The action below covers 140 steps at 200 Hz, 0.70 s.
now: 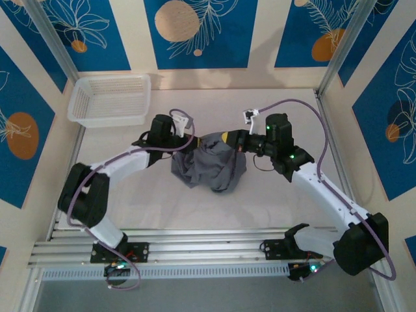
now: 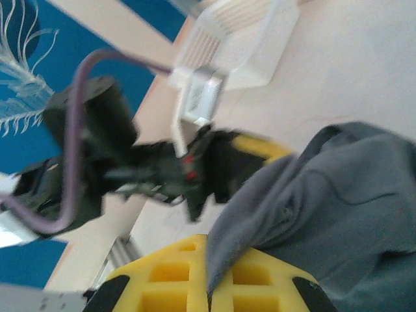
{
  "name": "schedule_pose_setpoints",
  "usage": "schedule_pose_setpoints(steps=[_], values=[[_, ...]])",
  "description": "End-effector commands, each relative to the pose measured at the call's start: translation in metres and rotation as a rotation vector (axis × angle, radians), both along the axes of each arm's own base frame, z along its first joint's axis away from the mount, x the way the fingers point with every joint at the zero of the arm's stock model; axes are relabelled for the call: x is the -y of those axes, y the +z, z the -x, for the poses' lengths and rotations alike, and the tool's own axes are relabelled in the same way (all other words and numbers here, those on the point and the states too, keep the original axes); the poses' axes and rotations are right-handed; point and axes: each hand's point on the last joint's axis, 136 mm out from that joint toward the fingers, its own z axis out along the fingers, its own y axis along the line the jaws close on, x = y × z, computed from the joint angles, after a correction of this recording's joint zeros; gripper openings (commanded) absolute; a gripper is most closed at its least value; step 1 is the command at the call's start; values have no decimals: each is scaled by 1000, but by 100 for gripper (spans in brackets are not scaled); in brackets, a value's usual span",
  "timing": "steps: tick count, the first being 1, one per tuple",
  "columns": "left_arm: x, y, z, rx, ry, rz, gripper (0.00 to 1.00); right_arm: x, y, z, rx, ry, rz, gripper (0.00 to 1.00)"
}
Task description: Fold the inside-out t-shirt
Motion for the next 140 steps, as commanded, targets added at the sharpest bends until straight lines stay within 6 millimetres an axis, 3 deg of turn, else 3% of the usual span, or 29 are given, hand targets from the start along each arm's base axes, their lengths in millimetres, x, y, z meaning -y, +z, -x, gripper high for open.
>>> schedule_pose_setpoints(steps=[1,13,29,50,68,93,115,140], values=[[-22,-12,-28,22,126,-32,0,-9,21,21,-38,68,-39,0],[-33,-13,-33,21,167,-62,11,-8,26,21,-53,50,-55,0],[-45,-5,-29,27,174,-66,37,-5,29,17,-76,8,-66,0],[-49,37,-4,103,131,-29,60,-1,23,9,-94,-24,-24,0],[-44,79,27,189,83,12,66,1,17,1,-129,-38,-6,0],[-21,109,66,249,20,-10,65,-5,15,-5,-150,-18,-16,0],[-5,109,81,235,44,-17,47,-7,14,-9,-165,-19,-17,0],[18,101,80,160,15,58,29,-7,17,-7,-165,-22,-16,0]])
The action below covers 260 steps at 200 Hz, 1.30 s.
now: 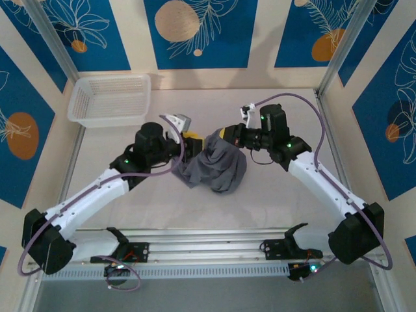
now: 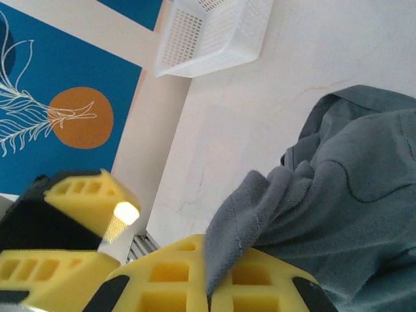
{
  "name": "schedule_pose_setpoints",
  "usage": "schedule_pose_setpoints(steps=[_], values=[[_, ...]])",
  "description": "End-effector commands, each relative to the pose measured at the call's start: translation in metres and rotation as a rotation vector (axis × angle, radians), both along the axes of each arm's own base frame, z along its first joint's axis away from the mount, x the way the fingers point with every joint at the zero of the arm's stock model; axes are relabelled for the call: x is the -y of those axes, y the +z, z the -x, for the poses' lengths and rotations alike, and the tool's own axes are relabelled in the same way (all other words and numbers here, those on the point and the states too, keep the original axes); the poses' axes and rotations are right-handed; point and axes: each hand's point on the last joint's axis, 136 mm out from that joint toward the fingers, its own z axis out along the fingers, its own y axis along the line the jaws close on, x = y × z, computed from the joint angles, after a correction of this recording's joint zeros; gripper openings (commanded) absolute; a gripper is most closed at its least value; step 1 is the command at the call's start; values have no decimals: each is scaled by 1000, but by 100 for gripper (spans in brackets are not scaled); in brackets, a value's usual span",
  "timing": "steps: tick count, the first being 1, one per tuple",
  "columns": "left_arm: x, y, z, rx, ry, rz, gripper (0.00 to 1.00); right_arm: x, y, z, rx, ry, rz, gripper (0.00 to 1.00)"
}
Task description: Fold the inside-out t-shirt
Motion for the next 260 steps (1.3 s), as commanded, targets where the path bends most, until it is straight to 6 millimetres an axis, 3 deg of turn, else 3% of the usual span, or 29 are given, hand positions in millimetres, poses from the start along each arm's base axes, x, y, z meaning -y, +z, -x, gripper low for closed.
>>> schedule_pose_setpoints(steps=[1,33,53,63,80,101,132,153,172,186,206,219,240,260], values=[[8,-33,-12,-124,40,-14,29,-2,18,5,14,13,-24,0],[34,-39,-16,-128,-62,14,27,-1,18,10,16,11,-19,0],[51,-39,-13,-113,-164,22,38,-1,17,12,17,13,-18,0],[58,-43,-12,-109,-203,23,50,-1,16,12,12,11,-18,0],[48,-71,-34,-150,-74,-72,60,-3,18,14,15,22,-24,0],[29,-102,-64,-171,101,-204,66,-10,24,18,28,54,-38,0],[33,-99,-82,-133,130,-218,68,-19,25,26,21,119,-39,0],[25,-87,-90,-100,146,-217,53,-16,19,27,2,113,-11,0],[20,-70,-86,-65,116,-196,26,-6,10,21,-21,54,27,0],[20,-56,-74,-41,66,-175,11,9,0,12,-58,-27,64,0],[31,-36,-44,-50,-84,-112,0,38,-19,-7,-123,-151,119,0],[39,-24,-25,-93,-178,-38,0,54,-30,-25,-91,-187,188,1],[45,-11,-10,-182,-246,69,0,83,-51,-59,-4,-269,423,19],[42,-12,-12,-227,-223,88,0,76,-39,-58,-35,-234,405,40]])
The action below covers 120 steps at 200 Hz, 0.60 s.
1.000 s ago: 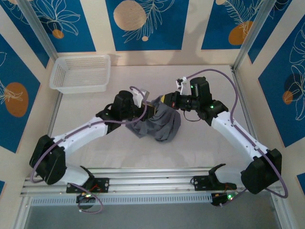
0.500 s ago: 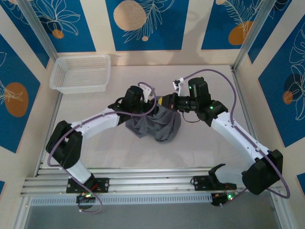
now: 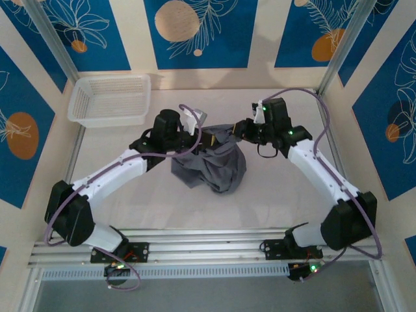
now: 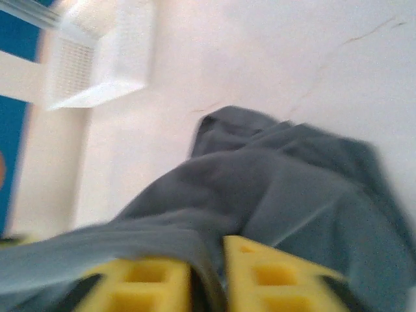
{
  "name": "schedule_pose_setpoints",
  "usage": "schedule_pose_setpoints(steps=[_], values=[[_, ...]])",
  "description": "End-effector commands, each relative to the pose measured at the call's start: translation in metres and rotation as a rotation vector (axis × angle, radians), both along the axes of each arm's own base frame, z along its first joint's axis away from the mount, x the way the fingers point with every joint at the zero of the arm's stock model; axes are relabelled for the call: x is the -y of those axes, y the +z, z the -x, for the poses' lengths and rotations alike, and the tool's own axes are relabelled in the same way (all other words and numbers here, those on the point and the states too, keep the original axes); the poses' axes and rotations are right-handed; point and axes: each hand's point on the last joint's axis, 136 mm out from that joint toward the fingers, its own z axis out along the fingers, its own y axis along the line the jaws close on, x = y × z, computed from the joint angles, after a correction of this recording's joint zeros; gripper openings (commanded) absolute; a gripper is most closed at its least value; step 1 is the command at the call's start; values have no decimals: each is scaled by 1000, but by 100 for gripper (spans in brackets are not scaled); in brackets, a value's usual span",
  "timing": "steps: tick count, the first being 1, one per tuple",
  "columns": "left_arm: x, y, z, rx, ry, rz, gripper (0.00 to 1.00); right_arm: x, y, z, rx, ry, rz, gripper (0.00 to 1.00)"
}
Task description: Fold the inside-out t-shirt
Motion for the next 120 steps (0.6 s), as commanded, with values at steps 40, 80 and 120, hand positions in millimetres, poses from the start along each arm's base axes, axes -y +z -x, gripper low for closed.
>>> schedule_pose_setpoints(steps=[40,80,120], values=[[-2,-2,2,-113,-10,42,0,5,26,37,9,-47,-158,61],[3,-10,-7,-129,0,33,0,0,11,80,-139,-212,-351,69],[4,-15,-8,-132,4,25,0,-21,-16,78,-374,-318,-388,69]])
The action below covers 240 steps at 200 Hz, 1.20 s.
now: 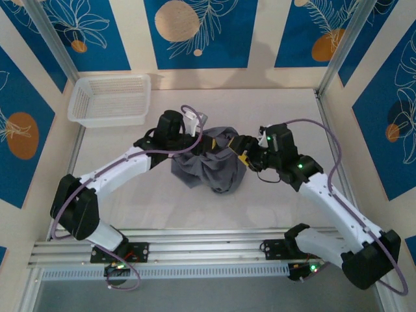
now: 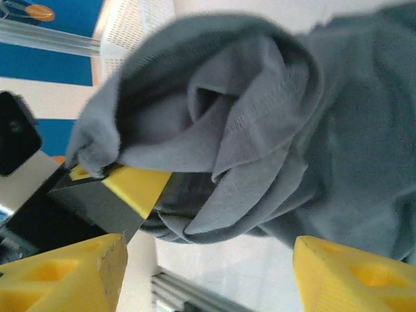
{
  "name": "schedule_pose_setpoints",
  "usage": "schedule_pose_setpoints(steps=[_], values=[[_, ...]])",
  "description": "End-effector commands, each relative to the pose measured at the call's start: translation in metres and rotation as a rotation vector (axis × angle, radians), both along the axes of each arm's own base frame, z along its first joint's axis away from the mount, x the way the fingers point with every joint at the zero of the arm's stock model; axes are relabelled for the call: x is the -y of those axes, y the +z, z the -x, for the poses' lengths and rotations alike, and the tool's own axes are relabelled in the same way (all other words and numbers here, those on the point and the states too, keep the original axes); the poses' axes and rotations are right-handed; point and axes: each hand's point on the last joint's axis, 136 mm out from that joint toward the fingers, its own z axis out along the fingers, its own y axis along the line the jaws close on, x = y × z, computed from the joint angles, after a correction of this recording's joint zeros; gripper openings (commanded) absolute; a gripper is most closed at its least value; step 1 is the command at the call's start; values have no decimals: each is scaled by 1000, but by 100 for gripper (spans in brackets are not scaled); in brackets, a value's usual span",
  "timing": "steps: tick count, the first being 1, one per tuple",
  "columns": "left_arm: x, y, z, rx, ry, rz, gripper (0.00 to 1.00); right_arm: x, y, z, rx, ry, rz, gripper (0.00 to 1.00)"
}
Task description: Fold the inside-out t-shirt
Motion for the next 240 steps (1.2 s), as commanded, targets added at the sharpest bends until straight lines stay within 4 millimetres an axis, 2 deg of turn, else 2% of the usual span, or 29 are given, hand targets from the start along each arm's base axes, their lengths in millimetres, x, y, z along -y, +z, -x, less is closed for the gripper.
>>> schedule_pose_setpoints(steps=[1,20,36,50,88,118,132,140,151,170,180,202,214,240], values=[[1,15,-5,25,0,28,0,-3,-18,-10,-180,-109,-46,69],[-1,14,-3,25,-1,26,0,-1,-29,-24,-201,-114,21,63],[-2,14,-2,28,1,24,0,4,-34,-35,-199,-128,48,41],[-3,13,-1,26,-1,21,0,11,-35,-42,-176,-146,75,33],[-2,13,0,26,-7,22,0,19,-30,-48,-133,-138,111,35],[0,15,-2,27,-11,30,0,13,-31,-52,-128,-109,85,22],[0,16,-2,28,-14,33,0,13,-30,-53,-127,-115,82,24],[0,15,-2,26,-13,31,0,12,-30,-53,-124,-107,80,33],[0,14,-1,26,-14,28,0,11,-32,-51,-132,-100,82,50],[0,12,-2,23,-11,25,0,10,-37,-47,-148,-87,89,58],[0,13,-2,23,-11,28,0,10,-40,-47,-147,-87,86,57],[2,12,-2,17,-15,34,0,8,-37,-51,-110,-85,66,39],[1,12,-2,16,-15,31,0,11,-34,-53,-92,-96,85,33],[-1,10,-1,19,-10,24,0,18,-36,-53,-89,-100,139,31]])
